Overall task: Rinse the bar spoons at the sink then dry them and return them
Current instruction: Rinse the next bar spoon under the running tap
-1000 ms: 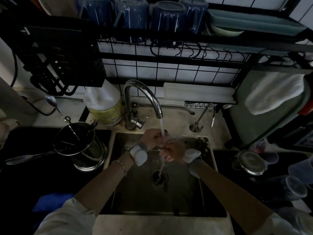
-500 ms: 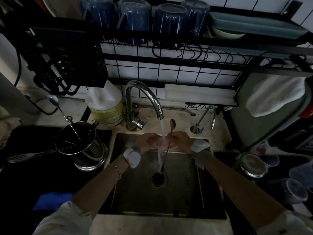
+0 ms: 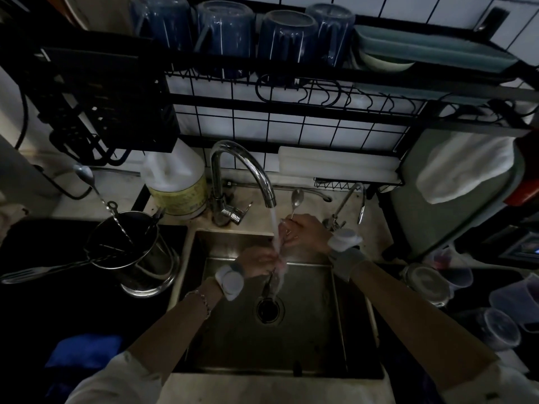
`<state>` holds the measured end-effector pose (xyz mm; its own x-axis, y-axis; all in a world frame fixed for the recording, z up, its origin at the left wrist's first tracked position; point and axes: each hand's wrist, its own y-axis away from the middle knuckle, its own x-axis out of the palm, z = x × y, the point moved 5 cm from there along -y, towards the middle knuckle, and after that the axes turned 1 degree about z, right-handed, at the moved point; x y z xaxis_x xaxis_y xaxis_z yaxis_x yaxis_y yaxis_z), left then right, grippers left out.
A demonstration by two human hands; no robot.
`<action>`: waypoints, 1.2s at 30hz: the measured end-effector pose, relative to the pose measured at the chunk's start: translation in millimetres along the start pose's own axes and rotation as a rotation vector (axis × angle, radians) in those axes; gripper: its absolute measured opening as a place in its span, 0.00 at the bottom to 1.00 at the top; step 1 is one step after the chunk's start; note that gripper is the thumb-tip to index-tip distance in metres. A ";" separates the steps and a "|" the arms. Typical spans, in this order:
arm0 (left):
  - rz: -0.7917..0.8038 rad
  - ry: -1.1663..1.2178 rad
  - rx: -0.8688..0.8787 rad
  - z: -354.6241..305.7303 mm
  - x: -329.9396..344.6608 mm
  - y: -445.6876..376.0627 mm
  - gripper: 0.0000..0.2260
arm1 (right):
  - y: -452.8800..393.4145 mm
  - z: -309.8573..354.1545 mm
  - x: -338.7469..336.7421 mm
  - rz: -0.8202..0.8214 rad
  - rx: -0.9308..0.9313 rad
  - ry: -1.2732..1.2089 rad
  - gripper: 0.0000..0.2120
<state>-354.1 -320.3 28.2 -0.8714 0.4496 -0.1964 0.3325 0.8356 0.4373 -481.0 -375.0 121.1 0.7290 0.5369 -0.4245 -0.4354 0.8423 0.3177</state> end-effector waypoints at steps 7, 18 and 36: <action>-0.082 -0.033 0.089 -6.1 -0.6 -1.2 0.11 | -2.9 10.0 -9.2 0.008 -0.010 -0.109 0.11; -0.115 0.234 0.069 -25.0 1.1 -14.0 0.11 | -1.2 2.9 -6.6 -0.020 -0.055 -0.053 0.03; -0.069 -0.199 0.112 -5.9 11.1 -4.4 0.10 | 1.9 17.2 -23.3 -0.034 -0.097 -0.240 0.05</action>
<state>-367.3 -320.8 29.2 -0.8087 0.4341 -0.3969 0.3218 0.8914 0.3192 -489.7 -386.8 146.2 0.8433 0.4919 -0.2167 -0.4489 0.8662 0.2194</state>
